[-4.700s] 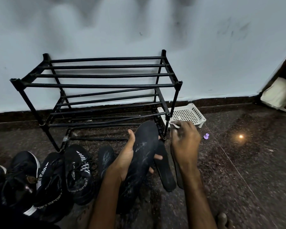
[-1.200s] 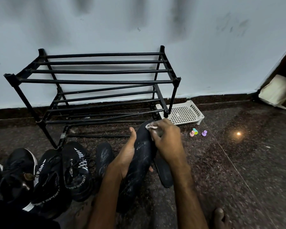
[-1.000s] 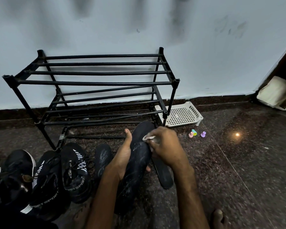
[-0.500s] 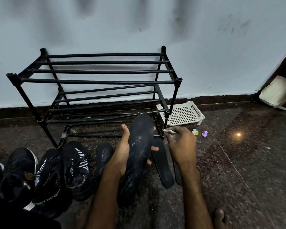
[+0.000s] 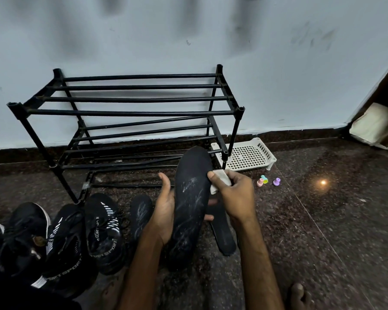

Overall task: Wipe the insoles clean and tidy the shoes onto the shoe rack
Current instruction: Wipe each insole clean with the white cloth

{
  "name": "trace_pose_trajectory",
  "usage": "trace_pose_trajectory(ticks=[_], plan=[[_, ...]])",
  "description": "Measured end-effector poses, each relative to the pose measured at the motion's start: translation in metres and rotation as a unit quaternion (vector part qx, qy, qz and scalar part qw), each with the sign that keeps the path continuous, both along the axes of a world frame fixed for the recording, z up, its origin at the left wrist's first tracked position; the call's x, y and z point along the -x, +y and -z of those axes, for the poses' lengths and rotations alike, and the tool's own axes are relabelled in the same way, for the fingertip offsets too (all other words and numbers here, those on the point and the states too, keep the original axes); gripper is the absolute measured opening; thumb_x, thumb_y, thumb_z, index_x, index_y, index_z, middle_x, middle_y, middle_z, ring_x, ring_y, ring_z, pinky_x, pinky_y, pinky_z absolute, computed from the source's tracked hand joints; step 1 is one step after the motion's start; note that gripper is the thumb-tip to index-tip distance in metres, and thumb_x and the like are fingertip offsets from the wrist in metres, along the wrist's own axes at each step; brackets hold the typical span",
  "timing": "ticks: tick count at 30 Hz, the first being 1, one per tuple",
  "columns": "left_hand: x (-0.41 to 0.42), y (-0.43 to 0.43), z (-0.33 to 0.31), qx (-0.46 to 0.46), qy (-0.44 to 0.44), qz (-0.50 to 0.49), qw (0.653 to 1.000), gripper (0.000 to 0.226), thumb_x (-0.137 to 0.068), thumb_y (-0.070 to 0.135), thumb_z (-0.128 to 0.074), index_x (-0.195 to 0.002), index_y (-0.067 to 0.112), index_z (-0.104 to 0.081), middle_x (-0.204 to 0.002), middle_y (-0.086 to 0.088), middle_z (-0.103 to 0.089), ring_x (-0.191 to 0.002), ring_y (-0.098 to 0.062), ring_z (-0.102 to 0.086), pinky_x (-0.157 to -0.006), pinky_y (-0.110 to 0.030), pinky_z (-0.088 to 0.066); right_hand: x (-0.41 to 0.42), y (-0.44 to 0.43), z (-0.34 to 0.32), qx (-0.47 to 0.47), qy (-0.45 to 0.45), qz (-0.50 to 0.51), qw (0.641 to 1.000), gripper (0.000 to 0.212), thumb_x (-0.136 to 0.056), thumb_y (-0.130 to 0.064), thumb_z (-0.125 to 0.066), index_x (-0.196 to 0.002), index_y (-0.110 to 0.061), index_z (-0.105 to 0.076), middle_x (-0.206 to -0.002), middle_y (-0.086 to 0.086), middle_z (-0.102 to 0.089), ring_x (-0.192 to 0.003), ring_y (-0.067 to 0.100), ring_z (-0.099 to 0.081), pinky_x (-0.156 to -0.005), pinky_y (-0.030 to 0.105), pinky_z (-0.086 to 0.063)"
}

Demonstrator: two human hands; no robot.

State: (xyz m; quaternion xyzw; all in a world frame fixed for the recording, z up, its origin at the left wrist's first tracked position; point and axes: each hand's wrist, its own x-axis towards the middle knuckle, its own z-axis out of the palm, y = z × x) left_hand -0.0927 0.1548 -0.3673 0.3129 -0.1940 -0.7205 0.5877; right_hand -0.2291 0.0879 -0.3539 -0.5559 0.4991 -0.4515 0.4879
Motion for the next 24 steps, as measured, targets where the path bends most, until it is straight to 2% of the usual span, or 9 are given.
trace_pose_trajectory(ticks=[2,5,8,10,11,15,17,20,24], plan=[[0.000,0.002,0.004,0.003,-0.022,0.012,1.000,0.089,-0.085,0.075,-0.021,-0.124,0.010,-0.068,-0.124,-0.023,-0.064,-0.097,-0.041,-0.068,-0.076,-0.057,-0.056,-0.003,-0.001,-0.007,0.009,-0.005,0.012,1.000,0.013,-0.083,-0.026,-0.077,-0.084,-0.013,-0.074,-0.076,0.001,-0.075,-0.069,0.017,-0.071,-0.064,0.035,-0.058],[0.000,0.001,0.006,-0.002,-0.050,0.018,0.999,0.091,-0.090,0.072,-0.016,-0.129,0.003,-0.061,-0.120,-0.025,-0.064,-0.085,-0.036,-0.068,-0.070,-0.048,-0.058,-0.004,-0.001,-0.007,0.041,0.042,0.058,0.997,0.014,-0.085,-0.026,-0.075,-0.092,-0.014,-0.074,-0.079,-0.004,-0.074,-0.068,0.011,-0.069,-0.061,0.024,-0.054],[0.000,-0.001,0.000,-0.006,-0.067,0.022,0.998,0.092,-0.091,0.072,-0.012,-0.132,0.003,-0.058,-0.113,-0.025,-0.067,-0.075,-0.031,-0.069,-0.063,-0.041,-0.060,-0.001,0.001,-0.006,0.145,0.124,0.098,0.977,0.013,-0.086,-0.022,-0.074,-0.098,-0.020,-0.073,-0.094,-0.009,-0.069,-0.084,0.003,-0.064,-0.075,0.018,-0.051],[0.001,0.000,-0.001,-0.011,-0.079,0.017,0.997,0.089,-0.091,0.071,-0.013,-0.126,0.006,-0.062,-0.104,-0.022,-0.070,-0.068,-0.029,-0.070,-0.058,-0.038,-0.060,-0.002,0.003,-0.005,0.213,0.176,0.042,0.960,0.015,-0.085,-0.014,-0.074,-0.099,-0.019,-0.074,-0.096,-0.010,-0.065,-0.087,-0.004,-0.059,-0.078,0.009,-0.047],[0.002,0.000,-0.002,-0.012,-0.086,0.014,0.996,0.088,-0.091,0.072,-0.014,-0.125,0.007,-0.063,-0.101,-0.021,-0.071,-0.066,-0.028,-0.070,-0.057,-0.038,-0.060,-0.003,0.003,-0.003,0.234,0.209,0.006,0.950,0.014,-0.085,-0.011,-0.074,-0.097,-0.017,-0.074,-0.096,-0.009,-0.064,-0.085,-0.004,-0.058,-0.078,0.009,-0.047],[0.006,0.000,-0.006,-0.015,-0.113,0.005,0.993,0.088,-0.089,0.072,-0.016,-0.121,0.005,-0.064,-0.087,-0.015,-0.072,-0.060,-0.026,-0.068,-0.054,-0.035,-0.058,0.002,0.000,0.007,0.228,0.305,-0.089,0.920,0.014,-0.081,-0.003,-0.073,-0.092,-0.011,-0.074,-0.093,-0.003,-0.064,-0.081,0.011,-0.061,-0.077,0.028,-0.054],[0.007,0.000,-0.009,-0.014,-0.102,0.006,0.995,0.087,-0.087,0.071,-0.017,-0.118,0.005,-0.064,-0.085,-0.015,-0.071,-0.060,-0.025,-0.068,-0.053,-0.036,-0.058,0.004,-0.001,0.006,0.235,0.303,-0.071,0.921,0.015,-0.080,-0.003,-0.074,-0.091,-0.012,-0.075,-0.092,-0.003,-0.064,-0.081,0.012,-0.062,-0.076,0.026,-0.054],[0.011,0.000,-0.010,-0.019,-0.109,0.024,0.994,0.088,-0.091,0.071,-0.015,-0.125,0.005,-0.062,-0.090,-0.016,-0.071,-0.063,-0.026,-0.069,-0.056,-0.038,-0.058,-0.001,-0.001,-0.002,0.258,0.282,0.007,0.924,0.017,-0.081,-0.004,-0.075,-0.096,-0.011,-0.074,-0.094,-0.003,-0.064,-0.076,0.008,-0.060,-0.076,0.021,-0.053],[0.014,0.003,-0.012,-0.031,-0.103,0.024,0.994,0.083,-0.094,0.068,-0.011,-0.124,0.010,-0.063,-0.091,-0.012,-0.074,-0.067,-0.023,-0.070,-0.054,-0.036,-0.056,-0.006,0.000,-0.005,0.238,0.278,-0.082,0.927,0.013,-0.083,-0.011,-0.075,-0.095,-0.015,-0.075,-0.093,-0.005,-0.066,-0.081,0.007,-0.061,-0.076,0.020,-0.050]])
